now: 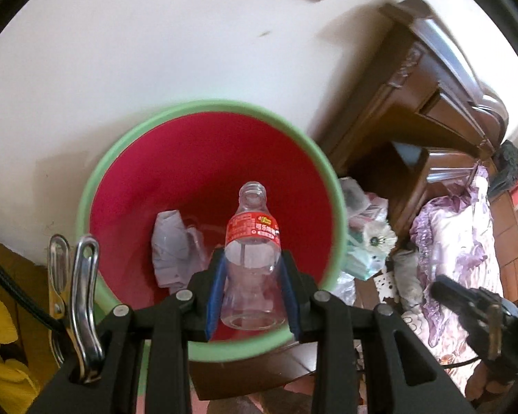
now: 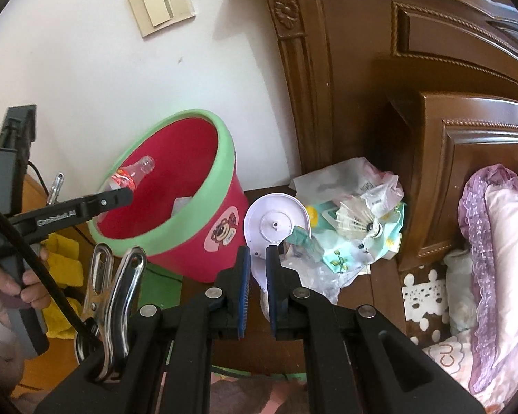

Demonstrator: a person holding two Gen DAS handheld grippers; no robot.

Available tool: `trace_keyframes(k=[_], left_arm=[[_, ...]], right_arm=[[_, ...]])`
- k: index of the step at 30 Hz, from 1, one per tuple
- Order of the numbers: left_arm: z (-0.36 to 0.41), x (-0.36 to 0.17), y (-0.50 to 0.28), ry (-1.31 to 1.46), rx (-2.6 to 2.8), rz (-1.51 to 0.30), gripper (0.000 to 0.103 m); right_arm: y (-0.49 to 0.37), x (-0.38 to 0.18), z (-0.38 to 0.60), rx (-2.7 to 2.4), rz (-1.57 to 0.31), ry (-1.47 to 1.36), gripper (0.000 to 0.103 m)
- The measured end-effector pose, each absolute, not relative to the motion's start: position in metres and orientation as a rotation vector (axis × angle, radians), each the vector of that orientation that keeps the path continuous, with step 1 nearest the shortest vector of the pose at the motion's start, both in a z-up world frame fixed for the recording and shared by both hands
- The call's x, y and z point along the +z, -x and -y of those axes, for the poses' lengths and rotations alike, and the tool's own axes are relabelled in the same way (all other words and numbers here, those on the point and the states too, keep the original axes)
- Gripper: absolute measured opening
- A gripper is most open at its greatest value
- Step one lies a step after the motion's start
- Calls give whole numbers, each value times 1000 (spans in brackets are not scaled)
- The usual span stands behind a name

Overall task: Collect trash
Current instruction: 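Carry the bottle and white plastic piece over the red bin with both tools, then open the left tool then the right tool to drop both items into the bin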

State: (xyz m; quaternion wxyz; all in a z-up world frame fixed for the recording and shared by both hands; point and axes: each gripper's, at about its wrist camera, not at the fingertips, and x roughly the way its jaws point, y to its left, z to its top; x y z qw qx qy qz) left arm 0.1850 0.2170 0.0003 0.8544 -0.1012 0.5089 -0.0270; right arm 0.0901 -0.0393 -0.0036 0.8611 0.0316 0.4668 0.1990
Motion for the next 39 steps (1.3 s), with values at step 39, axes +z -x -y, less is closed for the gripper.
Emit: trace_keyframes(k=[39], left_arm=[[-269, -10, -186, 269, 18, -1125, 39]], right_arm=[[-137, -1, -92, 659, -987, -34, 10]])
